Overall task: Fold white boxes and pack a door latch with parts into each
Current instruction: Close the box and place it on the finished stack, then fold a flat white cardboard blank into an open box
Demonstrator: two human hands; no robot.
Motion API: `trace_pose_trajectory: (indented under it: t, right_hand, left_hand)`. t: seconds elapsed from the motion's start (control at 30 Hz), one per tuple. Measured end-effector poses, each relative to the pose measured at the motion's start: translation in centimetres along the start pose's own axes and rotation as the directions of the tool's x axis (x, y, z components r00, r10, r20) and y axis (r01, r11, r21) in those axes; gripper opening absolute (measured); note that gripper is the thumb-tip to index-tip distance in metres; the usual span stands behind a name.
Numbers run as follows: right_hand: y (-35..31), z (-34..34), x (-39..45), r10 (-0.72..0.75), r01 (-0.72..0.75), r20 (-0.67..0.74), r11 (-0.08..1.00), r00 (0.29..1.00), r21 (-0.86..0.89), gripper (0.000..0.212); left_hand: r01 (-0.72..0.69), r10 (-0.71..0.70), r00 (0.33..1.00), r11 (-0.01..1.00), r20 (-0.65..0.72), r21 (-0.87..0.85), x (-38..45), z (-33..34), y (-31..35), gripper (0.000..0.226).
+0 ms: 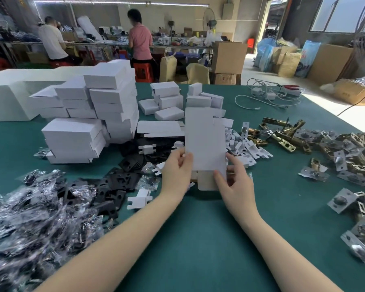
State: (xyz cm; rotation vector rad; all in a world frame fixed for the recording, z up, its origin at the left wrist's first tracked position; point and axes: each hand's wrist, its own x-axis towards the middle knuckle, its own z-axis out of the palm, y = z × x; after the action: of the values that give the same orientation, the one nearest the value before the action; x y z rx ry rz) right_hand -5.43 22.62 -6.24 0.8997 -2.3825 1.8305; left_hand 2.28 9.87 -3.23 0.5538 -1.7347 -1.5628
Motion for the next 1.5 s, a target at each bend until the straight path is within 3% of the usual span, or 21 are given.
trace_pose_trajectory:
  t: [0.17,0.23,0.3,0.5,0.67,0.77,0.93,1.13,1.3,1.5]
  right_hand:
    - [0.4,-0.4,0.0,-0.013,0.014,0.036,0.999,0.999,-0.041,0.057]
    - [0.3,-0.5,0.0,0.004,-0.003,0.045,0.999,0.999,-0.041,0.059]
    - [0.1,-0.4,0.0,-0.014,0.015,0.068,1.0,0.998,-0.011,0.059]
    - [0.3,0.1,-0.1,0.011,-0.013,0.147,1.0,0.989,0.009,0.07]
    - [-0.3,0.6,-0.2,-0.039,0.051,0.106,0.993,0.994,-0.109,0.07]
    - [-0.6,0.6,-0.2,-0.07,0.073,0.037,0.993,0.997,-0.092,0.06]
    - [-0.4,0.5,-0.5,-0.041,0.044,0.017,0.965,0.999,-0.26,0.06]
    - [-0.5,0.2,-0.6,-0.021,0.01,-0.031,0.955,0.999,-0.297,0.048]
    - [-1.2,0.3,-0.9,-0.038,0.026,-0.06,0.982,0.997,-0.189,0.039]
    - [-1.9,0.2,-0.8,0.111,-0.093,-0.088,0.978,0.99,0.186,0.033]
  left_hand:
    - [-0.152,0.147,0.943,0.988,0.3,-0.007,-1.2,-0.9,-1.8,0.07]
    - [-0.177,0.163,0.929,0.984,0.332,0.012,-1.3,-0.9,-1.8,0.082]
    - [-0.161,0.158,0.944,0.987,0.289,-0.015,-1.3,-0.7,-2.0,0.078]
    - [-0.052,0.048,0.997,0.997,0.066,0.06,-1.2,-0.5,-2.4,0.036]
    - [-0.159,0.143,0.985,0.972,0.101,0.173,-1.6,-0.2,-2.2,0.021]
    - [-0.23,0.194,0.966,0.948,0.174,0.222,-2.0,0.0,-2.3,0.027]
    - [-0.289,0.242,0.951,0.919,0.195,0.27,-2.3,0.2,-2.1,0.043]
    - [-0.27,0.209,0.952,0.916,0.222,0.298,-2.4,0.2,-1.8,0.057]
    - [-0.306,0.218,0.945,0.854,0.245,0.42,-2.7,-0.1,-1.8,0.087]
    - [-0.358,0.231,0.929,0.758,0.289,0.545,-2.0,-0.2,-1.9,0.077]
